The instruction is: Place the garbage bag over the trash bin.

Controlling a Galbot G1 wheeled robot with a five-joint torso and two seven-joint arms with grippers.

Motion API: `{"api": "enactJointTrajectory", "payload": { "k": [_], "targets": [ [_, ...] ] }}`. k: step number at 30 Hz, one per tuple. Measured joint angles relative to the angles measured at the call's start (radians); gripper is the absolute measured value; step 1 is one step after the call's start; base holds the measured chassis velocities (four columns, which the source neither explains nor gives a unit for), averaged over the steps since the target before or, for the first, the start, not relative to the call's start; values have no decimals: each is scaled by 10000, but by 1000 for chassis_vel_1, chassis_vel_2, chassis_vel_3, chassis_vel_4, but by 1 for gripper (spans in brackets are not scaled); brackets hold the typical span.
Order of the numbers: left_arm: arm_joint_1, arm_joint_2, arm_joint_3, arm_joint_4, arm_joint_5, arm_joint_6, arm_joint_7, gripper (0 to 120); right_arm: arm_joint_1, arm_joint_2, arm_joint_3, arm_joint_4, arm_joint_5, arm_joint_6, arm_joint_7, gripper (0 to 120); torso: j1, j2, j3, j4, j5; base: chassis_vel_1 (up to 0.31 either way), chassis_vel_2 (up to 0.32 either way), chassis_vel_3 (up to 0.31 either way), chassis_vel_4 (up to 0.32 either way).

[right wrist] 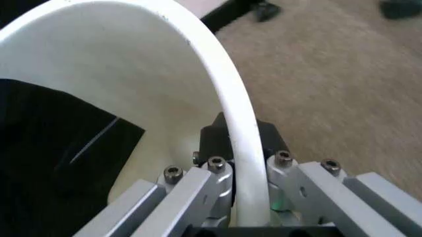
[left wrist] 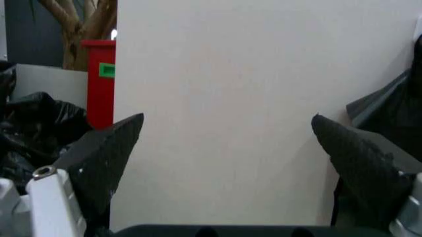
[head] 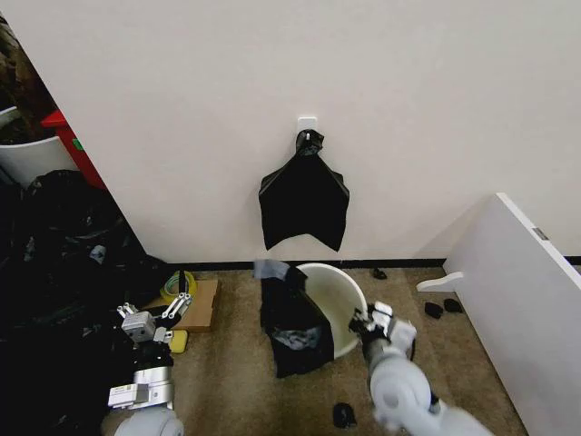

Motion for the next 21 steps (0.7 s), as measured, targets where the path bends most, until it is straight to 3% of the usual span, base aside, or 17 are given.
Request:
{"api": "enactJointTrajectory", "payload": {
  "k": [5, 11, 13, 15, 17, 21],
  "targets": [
    [246, -14, 5, -184, 323, 15, -338, 100, -710, 784, 138, 175, -842, 590, 657, 1, 0, 0, 1, 2, 1, 0, 0, 0, 0],
    [320, -14, 66, -222, 424, 32, -434, 100, -929, 888, 131, 377, -1341, 562, 701, 10, 0, 0, 1, 2, 1, 0, 0, 0, 0],
    [280, 35, 136, -227, 425, 180, -477, 100, -1090, 789, 130, 626, -1983, 527, 565, 22, 0, 1, 1, 1, -1, 0, 0, 0, 0],
    [246, 55, 167, -227, 423, 240, -488, 100, -1151, 731, 106, 690, -2430, 579, 438, 26, 0, 1, 1, 1, -2, 0, 0, 0, 0],
    [199, 85, 247, -200, 418, 367, -498, 100, -1319, 581, 1, 803, -3453, 698, 184, 37, 0, 0, 2, 1, 0, 0, 0, 0, 0],
    [164, 94, 318, -146, 417, 444, -500, 100, -1498, 376, -27, 1306, -3814, 733, -169, 51, 0, 0, 2, 1, 1, 0, 0, 0, 0]
  ]
}}
